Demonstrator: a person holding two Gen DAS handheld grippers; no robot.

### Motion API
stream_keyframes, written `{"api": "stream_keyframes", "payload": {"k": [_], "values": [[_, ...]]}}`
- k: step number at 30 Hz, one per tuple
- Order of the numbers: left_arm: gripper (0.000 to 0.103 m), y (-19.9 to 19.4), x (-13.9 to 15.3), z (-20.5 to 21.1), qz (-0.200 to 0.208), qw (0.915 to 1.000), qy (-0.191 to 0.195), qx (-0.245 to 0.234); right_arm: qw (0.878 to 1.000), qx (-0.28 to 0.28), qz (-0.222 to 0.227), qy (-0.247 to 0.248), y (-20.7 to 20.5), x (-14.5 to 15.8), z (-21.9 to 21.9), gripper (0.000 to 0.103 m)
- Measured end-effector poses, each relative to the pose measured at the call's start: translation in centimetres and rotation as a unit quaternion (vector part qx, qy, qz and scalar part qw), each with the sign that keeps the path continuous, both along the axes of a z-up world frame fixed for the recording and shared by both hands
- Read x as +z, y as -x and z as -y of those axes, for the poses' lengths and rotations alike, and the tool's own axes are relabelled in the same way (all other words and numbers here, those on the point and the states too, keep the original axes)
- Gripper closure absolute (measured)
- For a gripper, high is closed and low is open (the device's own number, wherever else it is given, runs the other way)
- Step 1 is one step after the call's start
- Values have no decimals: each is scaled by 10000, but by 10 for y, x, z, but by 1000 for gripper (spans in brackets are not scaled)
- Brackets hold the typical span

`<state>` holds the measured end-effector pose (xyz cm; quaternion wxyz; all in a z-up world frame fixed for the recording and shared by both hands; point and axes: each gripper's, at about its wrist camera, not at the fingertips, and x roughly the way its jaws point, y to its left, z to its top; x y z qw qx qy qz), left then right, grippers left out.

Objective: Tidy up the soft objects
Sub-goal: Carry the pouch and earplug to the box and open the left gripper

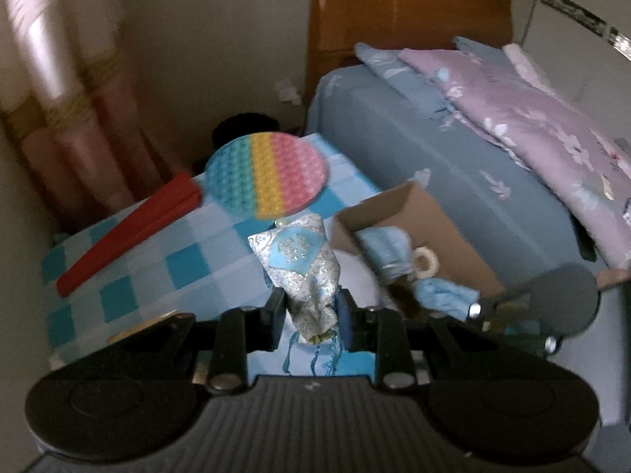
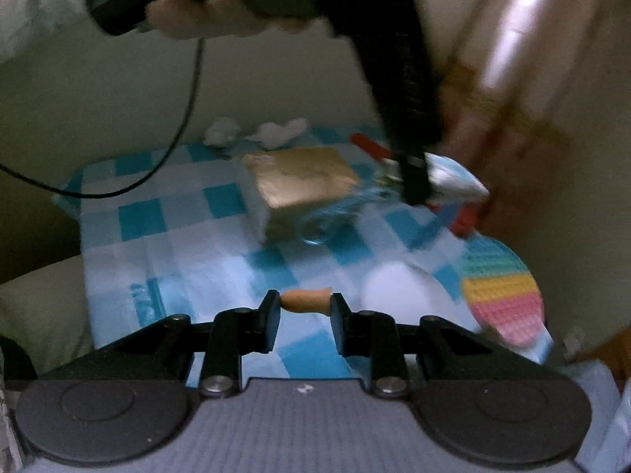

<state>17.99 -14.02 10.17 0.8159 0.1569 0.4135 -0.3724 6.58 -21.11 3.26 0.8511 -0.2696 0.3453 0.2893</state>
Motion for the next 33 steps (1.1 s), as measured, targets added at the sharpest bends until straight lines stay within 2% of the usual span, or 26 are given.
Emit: {"api": "stream_keyframes", "payload": {"k": [5, 11, 19, 23, 24, 26, 28, 32, 33], "values": [[77, 15, 10, 33, 104, 9992, 61, -382, 9971, -763, 65, -24, 13, 4, 44, 72], [77, 24, 9, 80, 44, 9965, 152, -820, 9901, -1402, 14, -67, 20, -6, 86, 72], [77, 15, -22, 137, -296, 9945, 104, -1000, 9865, -1624, -18, -233, 27, -18, 107, 72], [76, 5, -40, 154, -415, 9955, 3, -849, 9850, -1700, -42, -279, 27, -23, 111, 72], [75, 2, -45, 156, -408, 9961, 34, -785, 9849, -1704, -49, -294, 27, -24, 112, 72], [61, -5, -52, 157, -490, 9969, 179, -589, 9844, -1723, -60, -340, 27, -25, 114, 72], [31, -9, -55, 152, -593, 9967, 381, -406, 9840, -1740, -84, -372, 26, -27, 114, 72], [26, -8, -48, 135, -405, 9977, 495, -243, 9842, -1727, -88, -383, 24, -28, 113, 72], [22, -6, -44, 127, -286, 9982, 487, -179, 9843, -1723, -86, -384, 23, -28, 113, 72]]}}
